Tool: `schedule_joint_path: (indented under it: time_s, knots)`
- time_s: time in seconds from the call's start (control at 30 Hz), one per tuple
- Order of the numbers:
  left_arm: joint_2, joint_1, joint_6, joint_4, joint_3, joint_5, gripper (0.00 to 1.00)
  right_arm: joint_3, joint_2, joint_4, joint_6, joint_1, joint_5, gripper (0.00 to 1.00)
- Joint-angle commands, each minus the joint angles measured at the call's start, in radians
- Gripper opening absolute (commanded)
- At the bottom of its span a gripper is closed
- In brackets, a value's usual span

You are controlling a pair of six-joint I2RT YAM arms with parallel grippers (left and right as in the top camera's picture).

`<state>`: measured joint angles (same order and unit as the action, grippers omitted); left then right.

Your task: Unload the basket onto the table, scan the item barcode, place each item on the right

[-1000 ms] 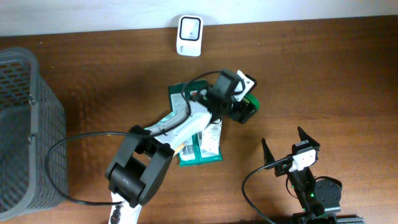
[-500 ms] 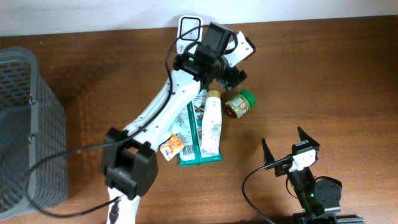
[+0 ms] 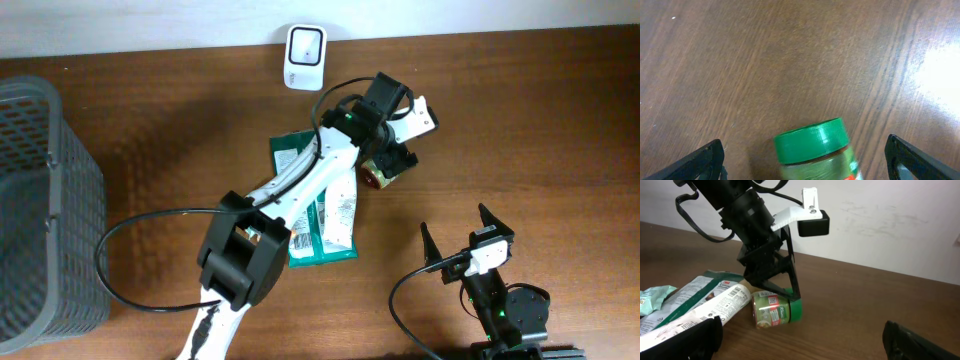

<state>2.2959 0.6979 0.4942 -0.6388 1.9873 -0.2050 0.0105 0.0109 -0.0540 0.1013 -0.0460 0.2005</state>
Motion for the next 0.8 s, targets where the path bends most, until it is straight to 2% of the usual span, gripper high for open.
schedule_joint_path:
  time_s: [0.0, 0.23, 0.37, 0.43, 0.53, 0.6, 0.7, 0.77]
  knots:
    - [0.031, 0.019, 0.016, 0.017, 0.005, -0.019, 0.93, -0.005, -0.008, -0.003, -0.004, -0.006, -0.002, 0.98]
    - [0.113, 0.035, 0.016, 0.047, 0.005, 0.015, 0.97, -0.005, -0.008, -0.003, -0.004, -0.006, -0.002, 0.99]
    - [0.134, 0.035, 0.015, 0.046, 0.005, 0.014, 0.96, -0.005, -0.008, -0.003, -0.004, -0.006, -0.002, 0.98]
    - [0.134, 0.035, 0.016, 0.047, 0.005, 0.005, 0.9, -0.005, -0.008, -0.003, -0.004, -0.006, -0.002, 0.98]
    - [0.134, 0.04, 0.016, 0.048, 0.005, -0.012, 0.76, -0.005, -0.008, -0.003, -0.004, -0.006, -0.002, 0.98]
    - [0.134, 0.04, 0.016, 0.051, 0.005, -0.012, 0.72, -0.005, -0.008, -0.003, -0.004, -0.006, -0.002, 0.98]
    - [0.134, 0.04, 0.016, 0.055, 0.005, -0.008, 0.58, -0.005, -0.008, -0.003, -0.004, -0.006, -0.002, 0.98]
    - [0.133, 0.04, 0.015, 0.054, 0.011, -0.008, 0.54, -0.005, -0.008, -0.003, -0.004, -0.006, -0.002, 0.98]
